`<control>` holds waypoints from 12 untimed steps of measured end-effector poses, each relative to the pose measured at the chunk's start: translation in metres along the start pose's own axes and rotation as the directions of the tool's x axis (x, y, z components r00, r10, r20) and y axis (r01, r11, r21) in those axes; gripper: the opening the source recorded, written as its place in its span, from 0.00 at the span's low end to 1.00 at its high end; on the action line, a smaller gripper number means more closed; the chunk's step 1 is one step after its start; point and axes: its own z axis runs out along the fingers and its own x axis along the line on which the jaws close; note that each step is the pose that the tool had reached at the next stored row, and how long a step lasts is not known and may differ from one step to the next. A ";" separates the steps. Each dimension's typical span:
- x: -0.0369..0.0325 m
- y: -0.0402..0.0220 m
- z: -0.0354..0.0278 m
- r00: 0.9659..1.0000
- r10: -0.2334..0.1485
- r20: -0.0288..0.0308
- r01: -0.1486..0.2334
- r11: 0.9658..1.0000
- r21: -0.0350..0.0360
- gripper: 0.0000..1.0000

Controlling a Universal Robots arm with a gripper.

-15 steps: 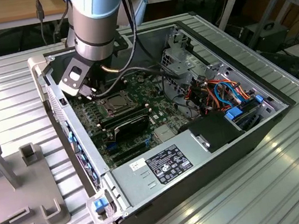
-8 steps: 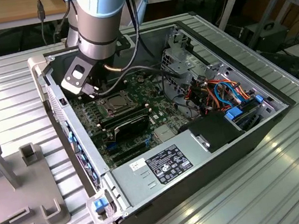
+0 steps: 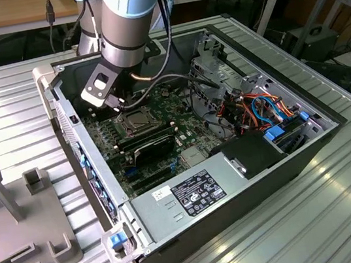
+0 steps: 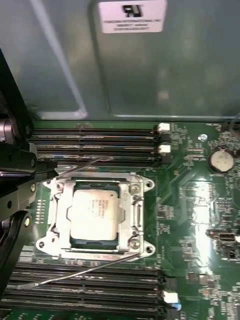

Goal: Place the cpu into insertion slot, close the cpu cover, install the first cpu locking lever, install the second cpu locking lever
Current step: 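Install the first cpu locking lever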

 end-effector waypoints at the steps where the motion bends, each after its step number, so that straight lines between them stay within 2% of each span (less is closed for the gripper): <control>1: 0.0000 0.0015 0.0001 1.000 0.000 0.000 0.000 1.000 0.000 0.11; 12: 0.0003 0.0127 0.0049 1.000 0.000 0.000 0.000 1.000 0.000 0.11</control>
